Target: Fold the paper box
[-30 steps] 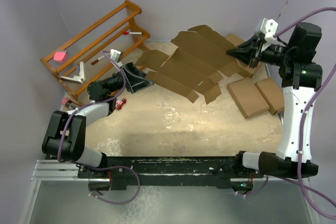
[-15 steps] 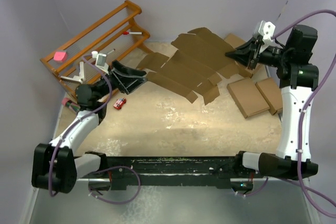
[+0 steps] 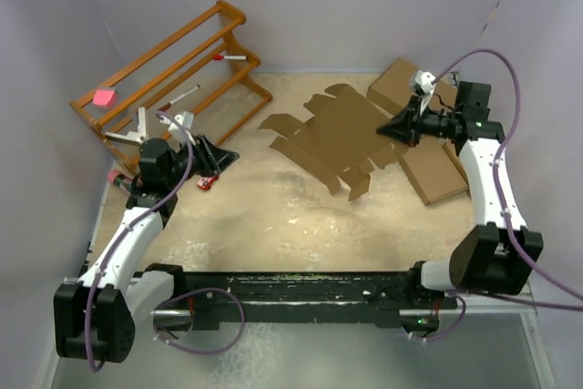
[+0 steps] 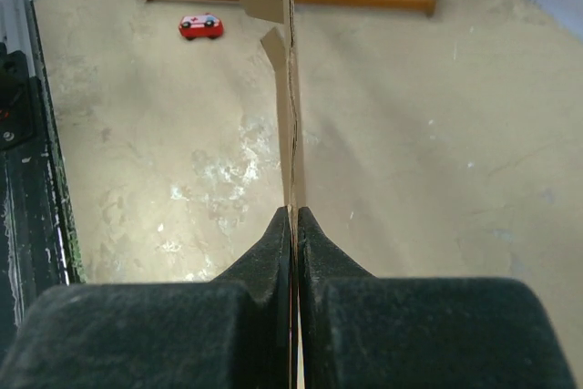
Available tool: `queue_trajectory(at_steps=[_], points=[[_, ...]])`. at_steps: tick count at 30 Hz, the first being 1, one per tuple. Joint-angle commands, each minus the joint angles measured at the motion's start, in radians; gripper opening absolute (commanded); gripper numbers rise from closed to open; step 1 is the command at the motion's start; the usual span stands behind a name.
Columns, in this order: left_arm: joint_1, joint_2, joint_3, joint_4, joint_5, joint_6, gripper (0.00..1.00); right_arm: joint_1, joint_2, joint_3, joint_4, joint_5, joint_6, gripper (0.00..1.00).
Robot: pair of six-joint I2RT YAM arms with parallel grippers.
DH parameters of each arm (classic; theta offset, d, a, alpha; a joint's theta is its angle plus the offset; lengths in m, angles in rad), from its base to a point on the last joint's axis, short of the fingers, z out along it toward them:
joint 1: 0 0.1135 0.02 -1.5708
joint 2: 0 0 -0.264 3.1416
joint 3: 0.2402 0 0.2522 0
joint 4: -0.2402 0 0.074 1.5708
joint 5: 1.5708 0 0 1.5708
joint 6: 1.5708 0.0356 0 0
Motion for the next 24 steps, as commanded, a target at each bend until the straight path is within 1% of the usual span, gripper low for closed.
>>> queue_trajectory(at_steps=[1,4,10,16,20,24], points=[[0.002,0.055,-0.057,-0.030,-0.033,0.061,0.36,-0.006,0.057,-0.015,0.085,0.007,0.009,0.00],[-0.010,0.111,-0.064,0.035,-0.015,0.042,0.35,-0.007,0.111,-0.018,0.078,0.037,0.009,0.00],[-0.070,0.203,-0.044,0.109,-0.056,0.052,0.35,-0.020,0.196,-0.020,0.093,0.149,0.009,0.00],[-0.119,0.324,-0.025,0.208,-0.103,0.047,0.34,-0.020,0.294,-0.002,0.017,0.138,0.009,0.00],[-0.187,0.388,-0.005,0.231,-0.159,0.044,0.31,-0.021,0.320,-0.013,0.025,0.129,0.009,0.00],[-0.218,0.440,-0.006,0.270,-0.199,0.068,0.25,-0.020,0.325,-0.021,0.030,0.126,0.009,0.00]])
